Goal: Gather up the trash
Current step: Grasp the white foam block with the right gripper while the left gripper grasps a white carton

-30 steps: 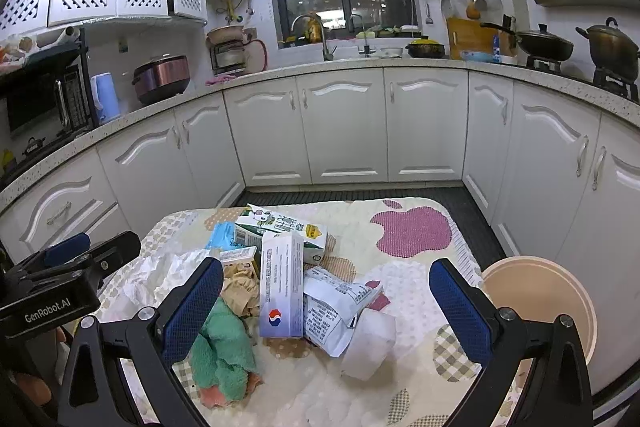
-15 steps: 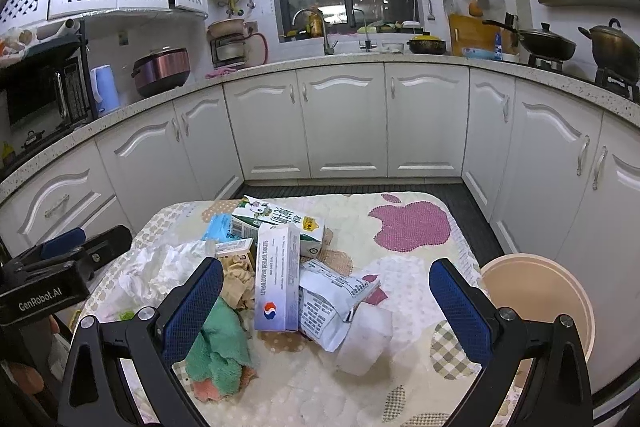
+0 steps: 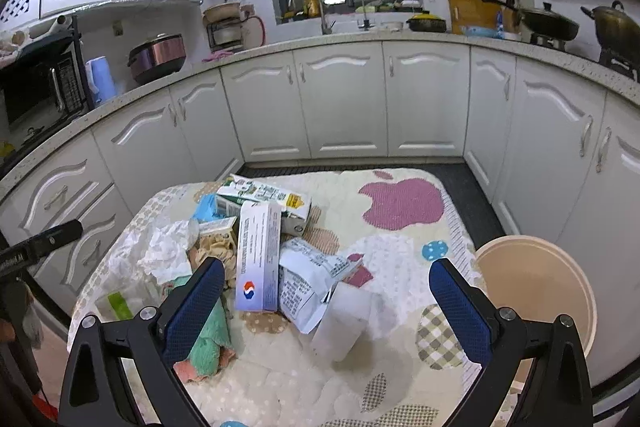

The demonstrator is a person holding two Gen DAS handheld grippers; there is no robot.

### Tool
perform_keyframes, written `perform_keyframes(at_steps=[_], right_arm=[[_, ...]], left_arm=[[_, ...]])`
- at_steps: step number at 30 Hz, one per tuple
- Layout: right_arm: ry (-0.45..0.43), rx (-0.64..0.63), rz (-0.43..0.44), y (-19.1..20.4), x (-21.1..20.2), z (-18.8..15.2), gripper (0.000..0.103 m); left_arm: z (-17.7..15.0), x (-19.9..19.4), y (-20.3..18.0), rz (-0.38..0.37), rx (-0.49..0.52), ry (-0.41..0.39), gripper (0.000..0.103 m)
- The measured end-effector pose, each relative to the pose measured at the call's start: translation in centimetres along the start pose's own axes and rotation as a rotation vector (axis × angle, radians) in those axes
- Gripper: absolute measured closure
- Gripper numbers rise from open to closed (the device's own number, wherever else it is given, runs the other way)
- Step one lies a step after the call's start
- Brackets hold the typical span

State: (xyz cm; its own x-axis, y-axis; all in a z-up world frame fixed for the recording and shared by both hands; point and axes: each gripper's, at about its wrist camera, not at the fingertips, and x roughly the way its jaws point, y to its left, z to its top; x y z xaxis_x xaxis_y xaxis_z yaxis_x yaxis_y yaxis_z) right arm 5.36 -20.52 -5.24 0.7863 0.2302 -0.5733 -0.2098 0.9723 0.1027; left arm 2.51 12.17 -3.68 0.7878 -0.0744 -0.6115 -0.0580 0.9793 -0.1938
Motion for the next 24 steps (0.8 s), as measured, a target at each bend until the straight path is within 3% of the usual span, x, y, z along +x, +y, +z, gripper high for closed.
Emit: perform_keyframes(at_steps=[3,7,13,17,20,24], right_arm=[[0.012,-0.005,0.007,0.1,0.3,-0.2,0.001],[0.049,0.010,0.029,-0.4,1.2,-0.7,0.001],[0.094,-0.009,0.025,-0.9,1.9,-1.8,0.003],[0.110,-0.028,0.025,-1.2,2.2,-2.5,0.004],[0.130,-0.021,0.023,-1.5,2.9,-2.9,0.006],[0.156,0.019,0.044,-2.1,4.1,-3.0,0.009]], left_arm=[[0.1,-0.1,2.4,0.014,-0.035,0.027,0.001],[-0.7,-0.2,3.8,-0.027,-0.053,0.073,0.003],[-3.5,0.6,1.9,-0.110,0.035,0.159,0.006],[-5.3,1.9,0.6,-0.116,0.082,0.198,0.007],[-6.2,3.7,0.5,-0.128,0.068,0.237,0.021],[-6.7,5.0,-0.3,-0.154,0.066,0.247,0.027]])
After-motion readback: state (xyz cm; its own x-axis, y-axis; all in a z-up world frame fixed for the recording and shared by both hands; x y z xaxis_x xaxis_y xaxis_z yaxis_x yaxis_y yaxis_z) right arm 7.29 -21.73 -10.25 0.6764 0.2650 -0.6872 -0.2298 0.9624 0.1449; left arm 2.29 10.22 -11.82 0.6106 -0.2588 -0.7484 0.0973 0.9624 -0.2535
